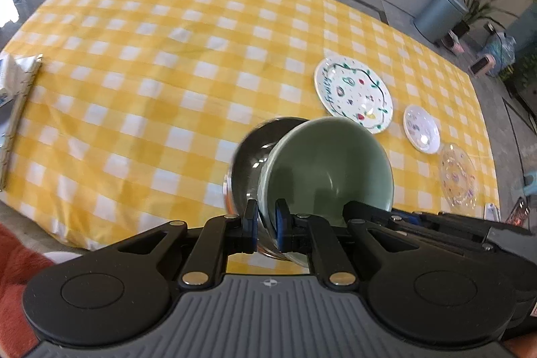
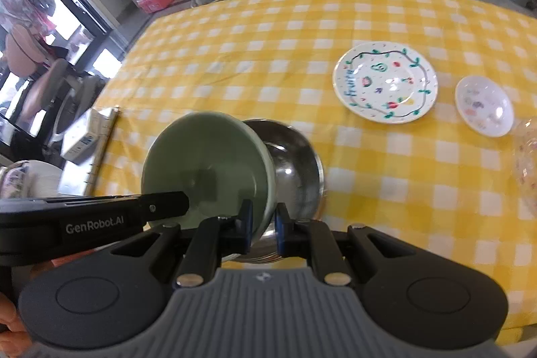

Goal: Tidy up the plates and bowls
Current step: 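Carry the green bowl with the left gripper over the black bowl, then lower the green bowl into the black bowl and open the left gripper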

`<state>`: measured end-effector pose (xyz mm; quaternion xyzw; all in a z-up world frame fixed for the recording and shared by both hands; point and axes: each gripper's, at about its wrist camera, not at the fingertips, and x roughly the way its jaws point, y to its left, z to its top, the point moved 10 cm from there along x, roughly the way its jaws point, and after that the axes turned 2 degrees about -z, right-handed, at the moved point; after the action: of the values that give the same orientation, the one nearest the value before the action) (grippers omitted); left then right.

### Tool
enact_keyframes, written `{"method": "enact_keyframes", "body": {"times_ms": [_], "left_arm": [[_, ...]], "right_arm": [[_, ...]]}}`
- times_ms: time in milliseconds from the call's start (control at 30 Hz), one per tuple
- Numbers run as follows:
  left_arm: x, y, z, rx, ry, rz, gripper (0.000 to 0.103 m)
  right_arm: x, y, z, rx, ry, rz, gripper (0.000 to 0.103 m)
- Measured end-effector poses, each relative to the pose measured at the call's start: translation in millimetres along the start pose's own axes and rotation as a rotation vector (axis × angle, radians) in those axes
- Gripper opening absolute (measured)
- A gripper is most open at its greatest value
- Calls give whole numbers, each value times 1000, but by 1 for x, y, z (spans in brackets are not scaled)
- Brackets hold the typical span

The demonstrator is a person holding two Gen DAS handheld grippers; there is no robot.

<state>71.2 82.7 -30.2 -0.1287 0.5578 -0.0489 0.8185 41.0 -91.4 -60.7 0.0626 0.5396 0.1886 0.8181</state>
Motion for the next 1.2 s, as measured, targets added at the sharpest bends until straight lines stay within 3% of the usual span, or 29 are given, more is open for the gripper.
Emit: {"method": "enact_keyframes", "body": {"times_ms": [400,900,1200], "left_arm": [[26,-6,3,24,104,13,11],[35,3,3,67,190,89,13],[41,6,8,62,206,93,13]], "right_arm": [[14,-17,4,8,62,-34,11],[31,3,3,-194,131,-140,12],[39,1,6,-152,162,-123,14]]}}
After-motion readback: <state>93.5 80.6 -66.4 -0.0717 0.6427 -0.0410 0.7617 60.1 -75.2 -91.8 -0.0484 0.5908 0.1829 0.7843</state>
